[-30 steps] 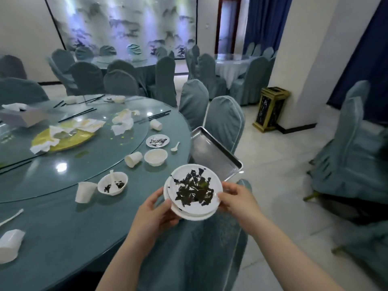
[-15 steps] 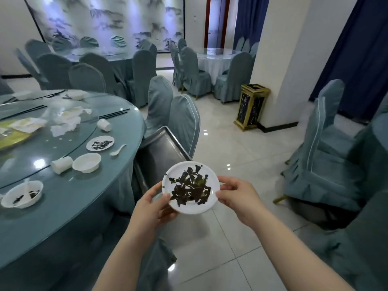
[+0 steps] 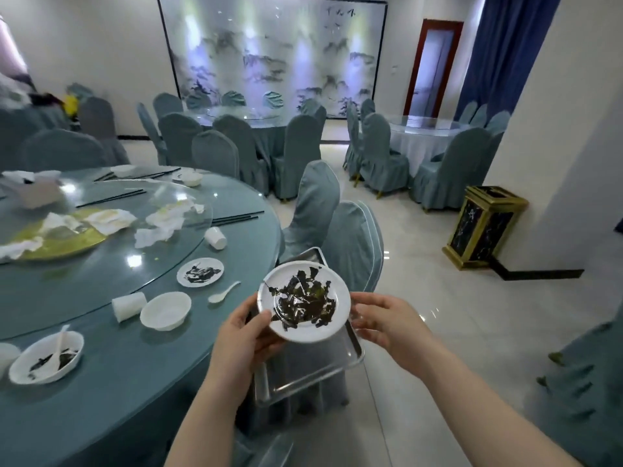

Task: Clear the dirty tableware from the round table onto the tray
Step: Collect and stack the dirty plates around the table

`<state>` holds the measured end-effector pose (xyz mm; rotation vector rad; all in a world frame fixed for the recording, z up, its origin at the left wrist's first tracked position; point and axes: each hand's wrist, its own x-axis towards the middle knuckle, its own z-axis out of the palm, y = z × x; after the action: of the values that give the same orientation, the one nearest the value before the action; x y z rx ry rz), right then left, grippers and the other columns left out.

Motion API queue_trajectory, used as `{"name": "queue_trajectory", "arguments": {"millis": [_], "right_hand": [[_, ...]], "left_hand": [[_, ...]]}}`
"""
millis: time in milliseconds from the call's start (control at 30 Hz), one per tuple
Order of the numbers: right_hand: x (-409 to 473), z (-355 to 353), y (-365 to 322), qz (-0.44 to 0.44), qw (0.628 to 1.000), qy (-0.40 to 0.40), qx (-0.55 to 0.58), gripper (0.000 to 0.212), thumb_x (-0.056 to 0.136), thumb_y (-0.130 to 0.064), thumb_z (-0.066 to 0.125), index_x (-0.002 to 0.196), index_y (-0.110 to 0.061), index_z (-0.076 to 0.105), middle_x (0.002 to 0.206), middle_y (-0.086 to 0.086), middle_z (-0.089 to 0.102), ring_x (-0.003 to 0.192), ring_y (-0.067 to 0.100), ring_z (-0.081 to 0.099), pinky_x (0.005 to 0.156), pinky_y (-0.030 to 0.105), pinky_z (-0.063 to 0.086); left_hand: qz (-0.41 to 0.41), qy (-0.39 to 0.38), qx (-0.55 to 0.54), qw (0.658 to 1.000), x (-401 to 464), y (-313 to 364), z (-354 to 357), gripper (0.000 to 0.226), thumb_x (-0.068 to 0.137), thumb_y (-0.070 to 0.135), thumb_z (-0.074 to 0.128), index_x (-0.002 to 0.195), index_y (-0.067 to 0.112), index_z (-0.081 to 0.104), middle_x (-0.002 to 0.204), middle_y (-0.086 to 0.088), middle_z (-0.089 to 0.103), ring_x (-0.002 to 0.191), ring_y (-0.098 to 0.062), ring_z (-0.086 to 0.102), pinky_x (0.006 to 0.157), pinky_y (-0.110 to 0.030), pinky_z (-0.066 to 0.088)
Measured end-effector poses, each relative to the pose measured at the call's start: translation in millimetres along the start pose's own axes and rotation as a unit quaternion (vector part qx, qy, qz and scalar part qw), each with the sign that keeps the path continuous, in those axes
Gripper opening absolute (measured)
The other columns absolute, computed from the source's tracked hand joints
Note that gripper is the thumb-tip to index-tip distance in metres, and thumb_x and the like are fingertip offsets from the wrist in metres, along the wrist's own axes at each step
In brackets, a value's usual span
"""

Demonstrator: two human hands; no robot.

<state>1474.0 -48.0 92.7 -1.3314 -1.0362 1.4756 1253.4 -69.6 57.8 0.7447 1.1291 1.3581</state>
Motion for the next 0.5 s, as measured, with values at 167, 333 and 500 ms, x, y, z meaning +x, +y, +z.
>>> {"name": "queue_trajectory", "arguments": {"millis": [167, 333, 500], "right_hand": [[74, 29, -23, 0.004, 0.999, -0.043, -0.007, 0.019, 0.09, -0.003, 0.059, 0.107, -0.007, 0.066, 0.093, 0.009, 0.07, 0.068, 0.016, 0.063, 0.069, 0.025, 0.055], [147, 78, -26, 0.018, 0.992, -0.11, -0.055, 0.016, 0.089, -0.006, 0.06, 0.103, -0.012, 0.066, 0.085, 0.005, 0.074, 0.068, 0.014, 0.065, 0.064, 0.024, 0.053], [227, 129, -11, 0.056, 0.978, -0.178, -0.094, 0.018, 0.083, -0.006, 0.067, 0.099, -0.014, 0.067, 0.086, 0.005, 0.075, 0.067, 0.015, 0.066, 0.054, 0.019, 0.052]], "left_hand": [[0.028, 0.065, -0.034, 0.997, 46, 28, -19, 0.027, 0.093, 0.009, 0.052, 0.113, 0.026, 0.062, 0.082, -0.001, 0.075, 0.066, -0.013, 0.07, 0.055, -0.024, 0.055], [0.045, 0.149, -0.052, 0.986, 77, 42, -61, 0.025, 0.094, 0.008, 0.051, 0.109, 0.026, 0.059, 0.07, 0.0, 0.073, 0.06, -0.015, 0.07, 0.049, -0.021, 0.053], [0.048, 0.237, -0.065, 0.968, 108, 43, -101, 0.023, 0.094, 0.01, 0.052, 0.107, 0.026, 0.063, 0.072, 0.001, 0.073, 0.057, -0.013, 0.069, 0.049, -0.021, 0.053]]}}
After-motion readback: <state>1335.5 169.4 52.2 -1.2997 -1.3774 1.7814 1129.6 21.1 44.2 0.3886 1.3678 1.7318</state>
